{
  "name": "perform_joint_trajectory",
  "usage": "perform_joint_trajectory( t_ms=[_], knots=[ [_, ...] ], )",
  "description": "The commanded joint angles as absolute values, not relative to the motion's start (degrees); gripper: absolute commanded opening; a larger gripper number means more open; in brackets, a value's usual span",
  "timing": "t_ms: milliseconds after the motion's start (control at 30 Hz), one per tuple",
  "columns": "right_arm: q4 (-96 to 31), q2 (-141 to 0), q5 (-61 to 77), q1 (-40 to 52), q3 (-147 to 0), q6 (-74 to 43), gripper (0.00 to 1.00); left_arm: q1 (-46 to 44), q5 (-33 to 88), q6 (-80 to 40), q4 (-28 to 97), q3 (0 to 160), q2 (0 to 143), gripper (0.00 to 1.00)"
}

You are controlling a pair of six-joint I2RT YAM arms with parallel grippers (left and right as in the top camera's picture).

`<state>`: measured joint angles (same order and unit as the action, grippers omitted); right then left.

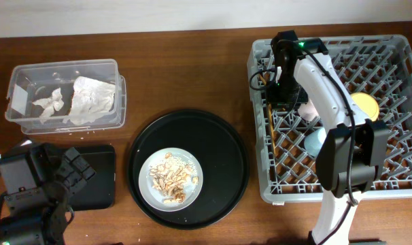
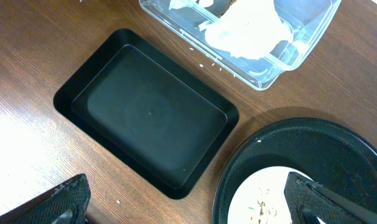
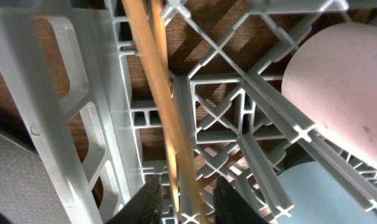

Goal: Sort waste into correct bins and load items into the dishwasher rack

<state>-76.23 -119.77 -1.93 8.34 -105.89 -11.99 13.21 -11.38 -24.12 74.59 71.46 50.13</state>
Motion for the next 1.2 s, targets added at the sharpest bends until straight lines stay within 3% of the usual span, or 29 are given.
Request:
perform_joint_trajectory(
  t_ms=[0, 200, 367, 567, 767, 833, 867, 1167],
  knots=[
    [-78.6, -118.1, -1.5, 8.2, -107.8, -12.3, 0.20, 13.5, -11.4, -24.8, 74.7, 71.7, 49.9, 0.99],
    [-84.0, -115.3, 5.5, 8.2, -113.1, -10.8, 0.11, 13.5, -11.4, -24.8, 74.7, 71.7, 49.9, 0.99],
    [-87.8, -113.7, 7.8, 8.2, -113.1, -10.8, 0.22, 13.5, -11.4, -24.8, 74.7, 71.7, 49.9, 0.99],
    [-91.2, -109.2, 11.0, 9.1, -113.1, -9.0, 0.22, 13.5, -11.4, -24.8, 74.7, 71.7, 49.9, 0.99],
    [-97.2, -92.6, -1.4, 10.8, -113.1, -13.0, 0.25, 13.5, -11.4, -24.8, 74.7, 71.7, 49.9, 0.99],
    [-97.3, -88.3, -8.2, 10.3, -113.1, -17.0, 0.56, 13.5, -11.4, -24.8, 74.7, 71.7, 49.9, 0.99],
    [-97.3, -86.7, -10.9, 9.4, -113.1, -18.7, 0.99, 13.5, -11.4, -24.8, 74.7, 71.7, 49.9, 0.99],
    [-97.3, -85.5, -10.6, -8.9, -106.4, -20.3, 0.99, 13.5, -11.4, -24.8, 74.7, 71.7, 49.9, 0.99]
  ],
)
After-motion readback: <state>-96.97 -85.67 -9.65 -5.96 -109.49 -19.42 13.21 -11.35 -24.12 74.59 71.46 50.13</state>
